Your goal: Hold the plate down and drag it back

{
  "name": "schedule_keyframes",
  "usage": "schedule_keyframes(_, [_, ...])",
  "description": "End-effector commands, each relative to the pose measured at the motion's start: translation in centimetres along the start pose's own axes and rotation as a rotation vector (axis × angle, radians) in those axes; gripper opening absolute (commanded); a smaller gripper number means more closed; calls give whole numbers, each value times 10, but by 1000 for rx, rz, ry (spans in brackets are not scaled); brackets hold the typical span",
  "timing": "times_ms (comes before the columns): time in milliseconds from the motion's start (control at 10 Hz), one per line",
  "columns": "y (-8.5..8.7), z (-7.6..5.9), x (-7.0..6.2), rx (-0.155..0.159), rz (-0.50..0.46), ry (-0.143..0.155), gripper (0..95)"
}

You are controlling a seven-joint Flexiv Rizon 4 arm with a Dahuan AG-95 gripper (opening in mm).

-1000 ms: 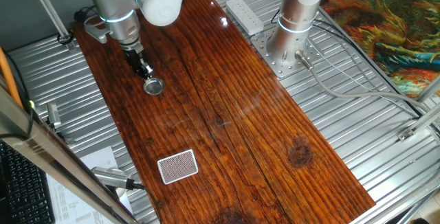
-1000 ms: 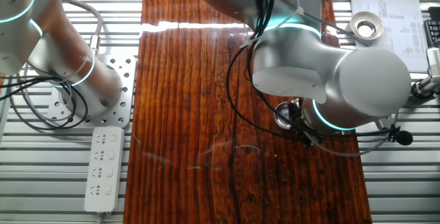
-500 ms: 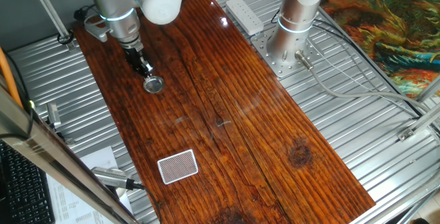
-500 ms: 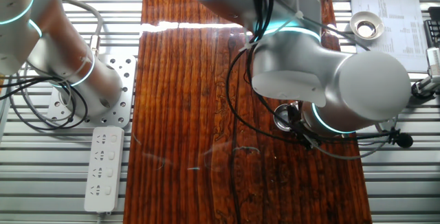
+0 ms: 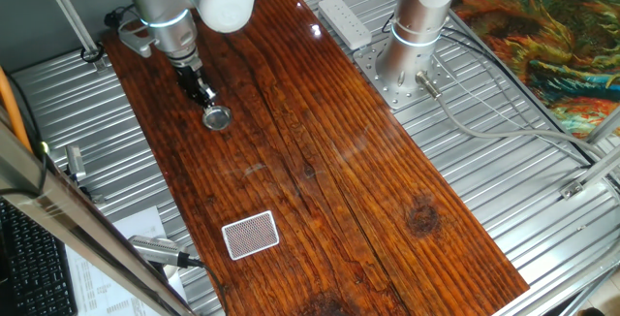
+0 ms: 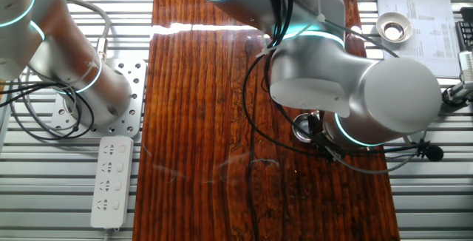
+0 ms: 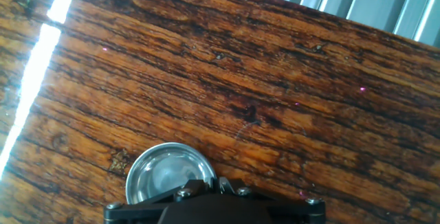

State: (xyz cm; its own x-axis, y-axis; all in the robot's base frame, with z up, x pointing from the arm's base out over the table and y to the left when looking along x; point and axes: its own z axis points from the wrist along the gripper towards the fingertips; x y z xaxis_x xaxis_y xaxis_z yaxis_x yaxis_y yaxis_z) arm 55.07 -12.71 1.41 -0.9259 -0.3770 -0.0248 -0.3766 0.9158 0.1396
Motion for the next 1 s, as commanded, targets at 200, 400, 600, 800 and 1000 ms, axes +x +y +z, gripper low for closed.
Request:
schedule_keyframes(200, [-2, 0, 2, 0, -6, 1, 0])
schedule_keyframes(400, [-5, 1, 5, -6, -13, 0, 0])
schedule_keyframes(600, [-6, -1, 7, -5, -19, -1, 0])
schedule_keyframes(800, [-7, 0, 7, 4, -23, 3, 0])
schedule_keyframes(1000, [-7, 1, 7, -4, -19, 5, 0])
